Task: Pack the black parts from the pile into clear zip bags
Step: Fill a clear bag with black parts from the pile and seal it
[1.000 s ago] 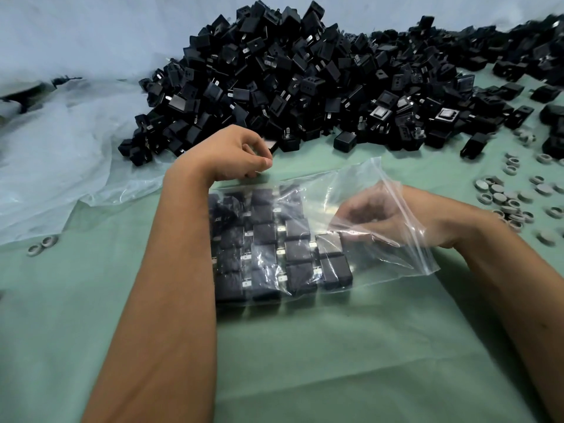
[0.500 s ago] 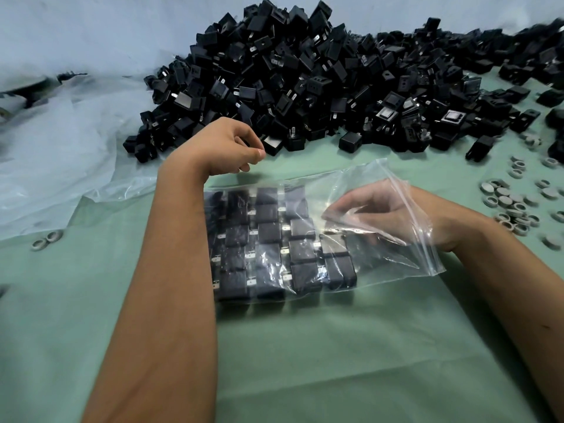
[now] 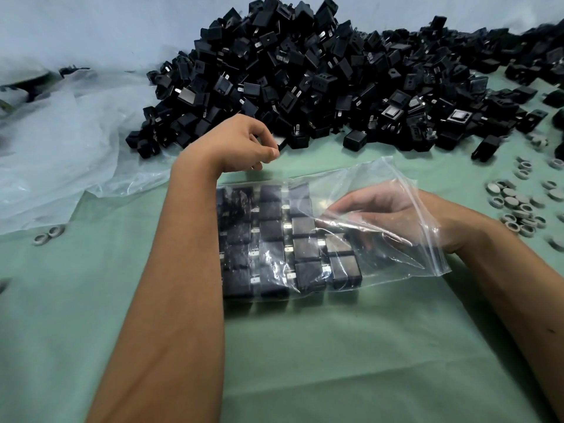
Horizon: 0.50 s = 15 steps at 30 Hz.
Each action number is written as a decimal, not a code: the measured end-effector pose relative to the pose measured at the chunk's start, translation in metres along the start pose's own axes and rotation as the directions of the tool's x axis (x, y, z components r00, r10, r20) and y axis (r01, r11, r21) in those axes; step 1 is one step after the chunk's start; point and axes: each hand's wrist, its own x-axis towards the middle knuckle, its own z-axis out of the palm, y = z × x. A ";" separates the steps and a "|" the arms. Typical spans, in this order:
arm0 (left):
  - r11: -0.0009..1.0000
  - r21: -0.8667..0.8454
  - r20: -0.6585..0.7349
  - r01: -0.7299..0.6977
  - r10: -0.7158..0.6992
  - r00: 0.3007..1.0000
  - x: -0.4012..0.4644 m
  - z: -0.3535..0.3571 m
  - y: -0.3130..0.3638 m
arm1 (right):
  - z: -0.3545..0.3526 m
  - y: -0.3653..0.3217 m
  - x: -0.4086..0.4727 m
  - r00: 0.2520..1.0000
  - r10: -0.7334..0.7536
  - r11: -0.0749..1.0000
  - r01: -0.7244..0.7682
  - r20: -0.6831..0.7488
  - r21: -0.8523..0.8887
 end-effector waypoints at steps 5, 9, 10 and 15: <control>0.999 -0.021 0.068 0.033 -0.032 0.997 -0.001 0.002 0.000 | -0.002 0.004 0.001 1.000 -0.019 1.000 0.019 0.013 -0.009; 1.000 -0.007 0.096 0.028 -0.027 0.995 0.000 0.005 0.003 | -0.003 0.009 0.001 0.999 -0.019 1.000 0.020 -0.031 0.002; 1.000 0.000 0.096 0.022 -0.022 0.995 0.000 0.006 0.004 | -0.004 0.011 0.001 0.998 -0.025 1.000 0.025 -0.054 0.000; 1.000 0.006 0.173 -0.003 0.002 0.985 0.000 0.008 0.015 | -0.004 0.014 0.001 0.995 -0.041 0.998 0.037 -0.086 -0.053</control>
